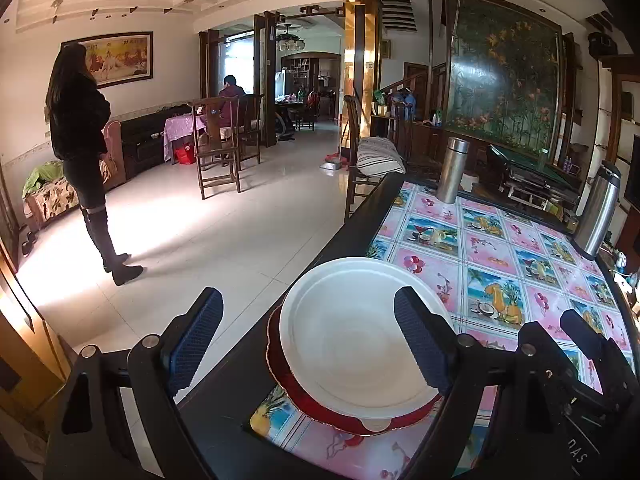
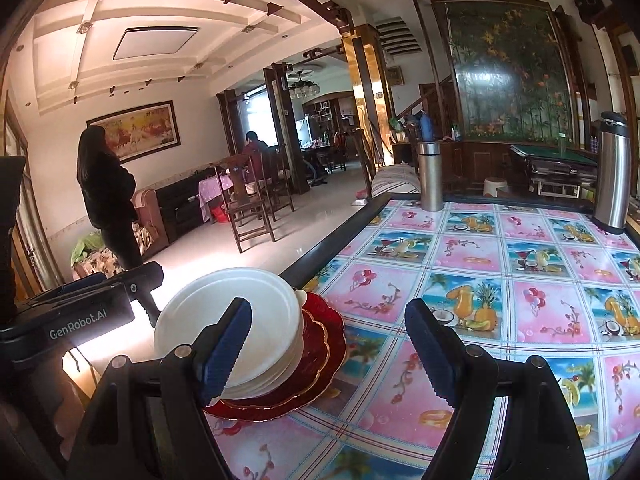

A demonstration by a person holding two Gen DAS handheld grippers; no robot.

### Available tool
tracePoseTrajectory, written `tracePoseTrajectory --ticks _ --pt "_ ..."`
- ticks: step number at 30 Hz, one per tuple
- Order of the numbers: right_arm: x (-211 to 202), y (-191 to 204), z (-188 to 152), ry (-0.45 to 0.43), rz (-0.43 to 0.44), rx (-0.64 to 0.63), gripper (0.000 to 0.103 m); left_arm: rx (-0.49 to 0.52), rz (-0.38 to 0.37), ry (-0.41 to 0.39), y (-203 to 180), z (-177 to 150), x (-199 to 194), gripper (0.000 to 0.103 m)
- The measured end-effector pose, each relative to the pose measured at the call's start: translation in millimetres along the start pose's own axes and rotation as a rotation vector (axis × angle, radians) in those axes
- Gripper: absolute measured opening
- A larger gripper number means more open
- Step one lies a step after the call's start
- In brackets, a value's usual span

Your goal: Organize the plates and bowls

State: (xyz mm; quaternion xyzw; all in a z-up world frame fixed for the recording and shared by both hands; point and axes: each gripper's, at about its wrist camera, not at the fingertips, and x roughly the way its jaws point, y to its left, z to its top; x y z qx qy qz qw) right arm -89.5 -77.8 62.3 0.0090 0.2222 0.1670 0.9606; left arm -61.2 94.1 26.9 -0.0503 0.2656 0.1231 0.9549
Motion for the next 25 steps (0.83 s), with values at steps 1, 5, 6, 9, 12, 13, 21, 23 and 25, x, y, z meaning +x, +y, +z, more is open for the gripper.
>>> tracePoseTrajectory --ticks 1,5,6,9,12,13,21,23,25 --pt "0.3 0.1 0.9 0.002 0.002 0.001 0.081 -0.003 0.001 0.006 1.0 -0.2 1.4 0.088" --pt "2.4 2.7 1.7 0.008 0.005 -0.006 0.081 -0.012 0.004 0.017 3.5 -0.2 4.2 0.088" --pt "3.0 3.1 1.7 0.009 0.006 -0.008 0.081 -0.014 0.003 0.019 3.9 0.1 4.7 0.088" --pt "3.2 4.1 2.3 0.009 0.011 -0.011 0.081 -0.019 -0.007 0.026 4.5 1.0 6.3 0.088" --pt "2.4 5.0 2.4 0.006 0.014 -0.014 0.081 -0.019 -0.011 0.022 4.4 1.9 6.4 0.088" --pt "2.5 4.7 2.2 0.005 0.013 -0.014 0.081 -0.019 -0.015 0.02 4.0 2.3 6.5 0.088" --pt "3.2 4.5 2.4 0.008 0.014 -0.009 0.081 -0.028 -0.017 -0.018 4.8 5.1 -0.5 0.088" --pt "3.2 4.5 2.7 0.005 0.011 -0.012 0.081 -0.026 -0.007 -0.02 4.8 4.7 -0.2 0.088" --pt "2.7 3.2 1.9 0.003 0.007 -0.012 0.081 -0.032 -0.006 -0.012 6.0 4.3 1.7 0.088"
